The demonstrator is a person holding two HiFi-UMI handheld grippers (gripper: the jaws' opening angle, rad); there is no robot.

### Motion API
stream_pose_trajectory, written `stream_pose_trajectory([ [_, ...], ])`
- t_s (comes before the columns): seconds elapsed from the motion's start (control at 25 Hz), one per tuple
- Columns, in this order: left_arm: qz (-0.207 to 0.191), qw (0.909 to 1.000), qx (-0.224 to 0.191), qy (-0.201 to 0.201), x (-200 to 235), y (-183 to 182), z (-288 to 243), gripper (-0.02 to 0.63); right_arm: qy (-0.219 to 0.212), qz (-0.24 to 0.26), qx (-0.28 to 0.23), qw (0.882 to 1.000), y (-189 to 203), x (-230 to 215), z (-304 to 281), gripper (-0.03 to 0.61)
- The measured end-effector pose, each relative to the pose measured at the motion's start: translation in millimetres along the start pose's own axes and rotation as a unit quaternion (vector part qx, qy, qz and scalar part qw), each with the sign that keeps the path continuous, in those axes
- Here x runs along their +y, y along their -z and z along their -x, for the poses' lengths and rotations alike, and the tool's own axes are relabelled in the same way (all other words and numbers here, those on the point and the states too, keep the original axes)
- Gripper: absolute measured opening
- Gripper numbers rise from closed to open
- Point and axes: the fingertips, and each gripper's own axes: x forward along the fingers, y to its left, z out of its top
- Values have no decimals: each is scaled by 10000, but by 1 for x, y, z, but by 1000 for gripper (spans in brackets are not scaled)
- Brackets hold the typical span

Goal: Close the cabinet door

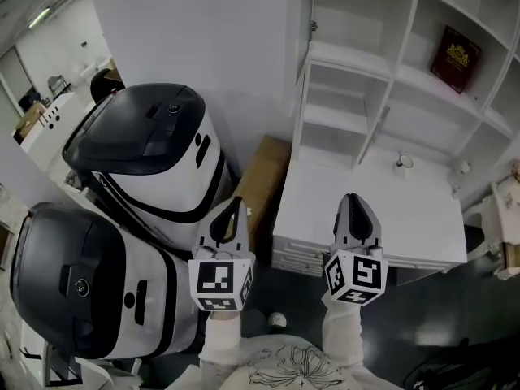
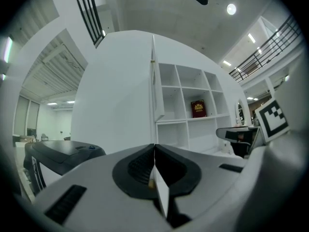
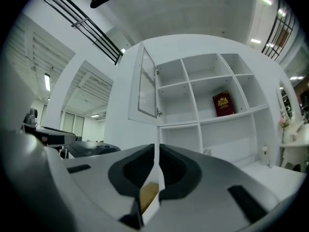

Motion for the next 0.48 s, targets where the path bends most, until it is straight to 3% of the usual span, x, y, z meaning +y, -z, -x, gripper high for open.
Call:
stream_pose_trajectory([
  [0.48,50,10000,-14,51,26,2,-47,5,-241,195,-57,9995,-8,20,-51,51],
])
